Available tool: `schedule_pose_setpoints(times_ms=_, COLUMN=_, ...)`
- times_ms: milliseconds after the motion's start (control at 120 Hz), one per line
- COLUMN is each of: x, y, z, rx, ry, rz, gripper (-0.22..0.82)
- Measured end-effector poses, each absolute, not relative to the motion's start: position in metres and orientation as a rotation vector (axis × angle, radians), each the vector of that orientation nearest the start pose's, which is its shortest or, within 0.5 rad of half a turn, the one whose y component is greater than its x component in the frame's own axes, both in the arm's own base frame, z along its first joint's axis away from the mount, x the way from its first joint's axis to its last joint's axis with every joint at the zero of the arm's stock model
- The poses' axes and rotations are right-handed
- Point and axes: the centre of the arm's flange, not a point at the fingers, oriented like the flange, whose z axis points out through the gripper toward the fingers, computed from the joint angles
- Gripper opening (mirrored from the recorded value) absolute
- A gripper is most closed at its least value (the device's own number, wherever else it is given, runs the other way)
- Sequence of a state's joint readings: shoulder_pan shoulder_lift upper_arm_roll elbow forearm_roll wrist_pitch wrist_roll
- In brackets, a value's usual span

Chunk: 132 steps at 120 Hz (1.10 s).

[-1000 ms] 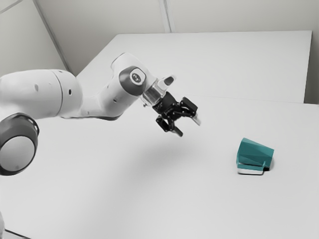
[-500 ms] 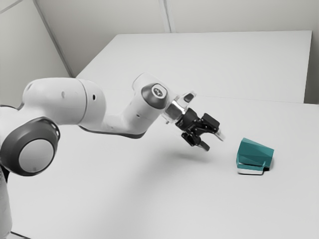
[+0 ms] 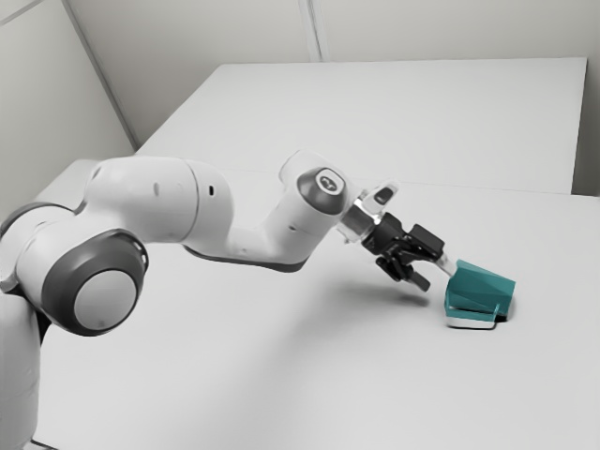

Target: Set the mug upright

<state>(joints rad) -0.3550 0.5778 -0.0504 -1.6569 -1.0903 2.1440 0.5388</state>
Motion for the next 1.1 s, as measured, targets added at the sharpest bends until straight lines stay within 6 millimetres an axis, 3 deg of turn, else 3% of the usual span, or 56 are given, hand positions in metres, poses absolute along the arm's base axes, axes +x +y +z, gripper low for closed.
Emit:
schedule_pose_setpoints(times_ms=308, x=0.637, y=-0.324, z=0.277, rx=2.193, ry=-0.36, rz=0.018, gripper=0.6)
schedule_pose_setpoints(times_ms=842, x=0.633, y=-0.335, z=0.269, rx=2.132, ry=-0.34, rz=0.015, gripper=0.6)
schedule_pose_setpoints(times_ms=1100, x=0.628, y=-0.34, z=0.266, rx=2.1, ry=-0.322, rz=-0.003, gripper=0.49)
